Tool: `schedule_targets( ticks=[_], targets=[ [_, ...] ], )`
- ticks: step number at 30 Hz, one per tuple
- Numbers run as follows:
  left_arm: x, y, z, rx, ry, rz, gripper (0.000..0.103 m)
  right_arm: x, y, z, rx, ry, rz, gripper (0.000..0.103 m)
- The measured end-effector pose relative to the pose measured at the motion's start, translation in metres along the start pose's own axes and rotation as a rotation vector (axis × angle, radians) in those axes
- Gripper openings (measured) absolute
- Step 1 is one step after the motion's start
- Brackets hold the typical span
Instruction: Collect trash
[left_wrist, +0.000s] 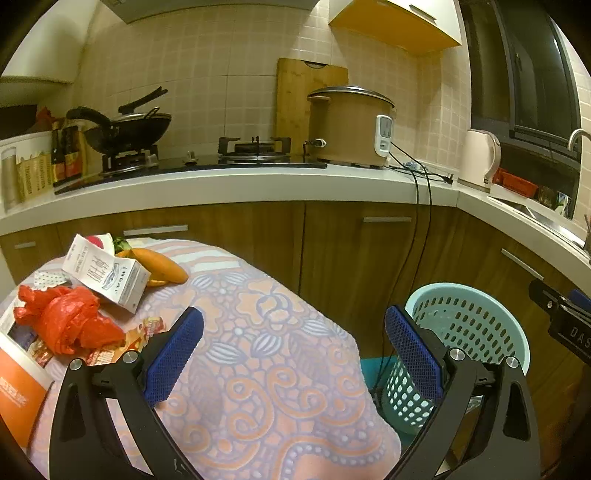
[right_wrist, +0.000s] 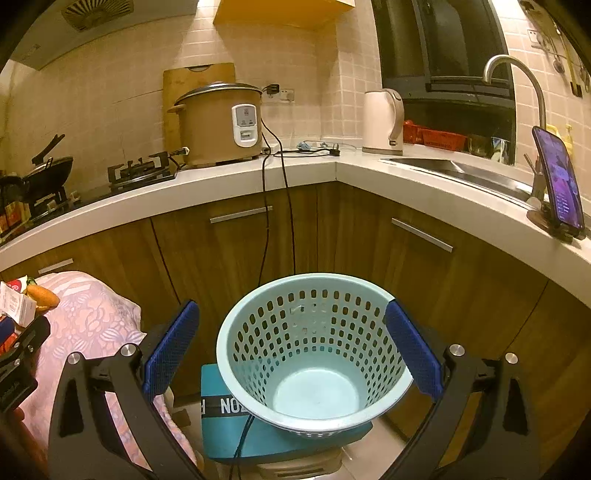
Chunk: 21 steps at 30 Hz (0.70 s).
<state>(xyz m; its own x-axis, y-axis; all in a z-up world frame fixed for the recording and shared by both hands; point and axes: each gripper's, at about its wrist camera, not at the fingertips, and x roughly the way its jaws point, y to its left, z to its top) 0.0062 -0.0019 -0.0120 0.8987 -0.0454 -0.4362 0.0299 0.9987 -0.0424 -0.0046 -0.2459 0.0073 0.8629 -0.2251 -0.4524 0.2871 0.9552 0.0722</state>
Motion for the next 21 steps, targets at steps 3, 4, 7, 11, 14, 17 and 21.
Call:
schedule_targets(
  ticks=[3, 4, 7, 11, 14, 17, 21],
  targets=[
    [0.0, 0.0, 0.0, 0.002, 0.001, 0.004, 0.095, 0.001, 0.003, -0.002, -0.011, -0.001, 0.011, 0.095],
    [0.0, 0.0, 0.0, 0.001, 0.0, 0.003, 0.095, 0.002, 0.003, -0.002, -0.016, 0.0, 0.024, 0.095],
    [0.002, 0.001, 0.0, 0.002, 0.003, 0.008, 0.095, 0.001, 0.005, -0.004, -0.023, -0.009, 0.023, 0.095],
    [0.005, 0.0, -0.002, 0.002, 0.013, 0.007, 0.095, 0.002, 0.002, -0.003, -0.017, -0.014, 0.031, 0.095],
    [0.006, 0.0, -0.003, 0.002, 0.016, 0.005, 0.095, 0.004, -0.002, -0.003, -0.009, -0.008, 0.037, 0.095],
    [0.006, -0.002, -0.003, 0.009, 0.015, 0.008, 0.095, 0.006, -0.005, -0.003, -0.004, -0.006, 0.034, 0.095],
    [0.007, -0.003, -0.004, 0.016, 0.018, 0.01, 0.095, 0.008, -0.007, -0.003, 0.001, -0.001, 0.037, 0.095]
  ],
)
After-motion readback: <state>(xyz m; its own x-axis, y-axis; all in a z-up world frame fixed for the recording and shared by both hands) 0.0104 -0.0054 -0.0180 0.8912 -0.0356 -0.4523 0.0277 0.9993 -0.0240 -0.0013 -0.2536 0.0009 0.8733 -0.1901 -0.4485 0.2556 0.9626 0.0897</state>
